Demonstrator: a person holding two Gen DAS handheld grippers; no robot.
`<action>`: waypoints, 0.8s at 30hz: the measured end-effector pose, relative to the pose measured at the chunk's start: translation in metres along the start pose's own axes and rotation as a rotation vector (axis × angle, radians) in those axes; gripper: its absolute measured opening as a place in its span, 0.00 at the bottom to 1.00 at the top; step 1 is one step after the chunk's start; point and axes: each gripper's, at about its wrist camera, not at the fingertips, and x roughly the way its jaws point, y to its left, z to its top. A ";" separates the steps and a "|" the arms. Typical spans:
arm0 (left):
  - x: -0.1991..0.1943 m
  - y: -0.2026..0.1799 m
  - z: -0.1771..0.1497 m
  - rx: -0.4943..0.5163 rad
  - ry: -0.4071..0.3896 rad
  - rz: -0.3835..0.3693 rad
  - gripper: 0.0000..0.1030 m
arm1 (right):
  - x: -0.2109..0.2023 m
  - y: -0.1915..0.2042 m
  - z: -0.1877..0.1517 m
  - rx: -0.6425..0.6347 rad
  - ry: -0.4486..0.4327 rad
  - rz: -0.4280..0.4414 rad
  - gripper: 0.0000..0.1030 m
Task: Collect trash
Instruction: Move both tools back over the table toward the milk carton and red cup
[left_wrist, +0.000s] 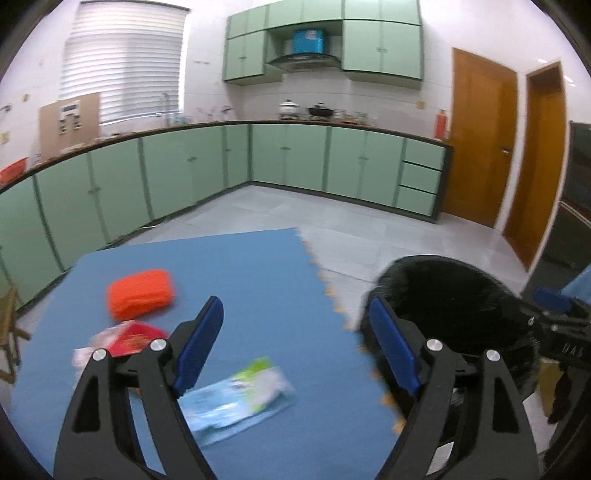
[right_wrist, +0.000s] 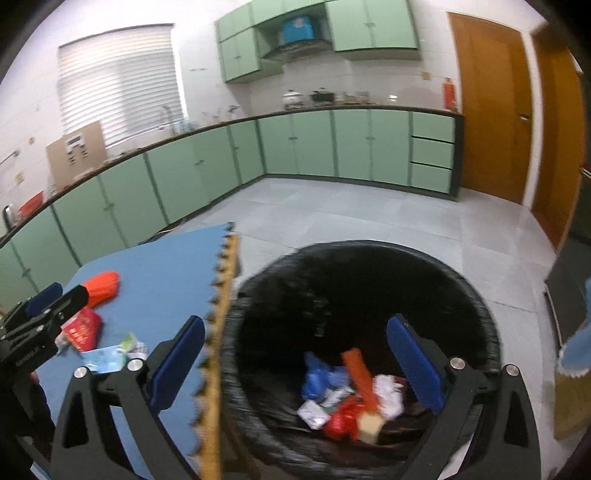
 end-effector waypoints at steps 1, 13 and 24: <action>-0.004 0.010 -0.001 -0.002 -0.002 0.020 0.77 | 0.003 0.013 0.000 -0.013 0.000 0.019 0.94; -0.031 0.117 -0.028 -0.044 0.021 0.230 0.77 | 0.044 0.129 -0.025 -0.130 0.042 0.160 0.94; -0.022 0.156 -0.047 -0.092 0.074 0.261 0.73 | 0.091 0.180 -0.048 -0.200 0.155 0.210 0.76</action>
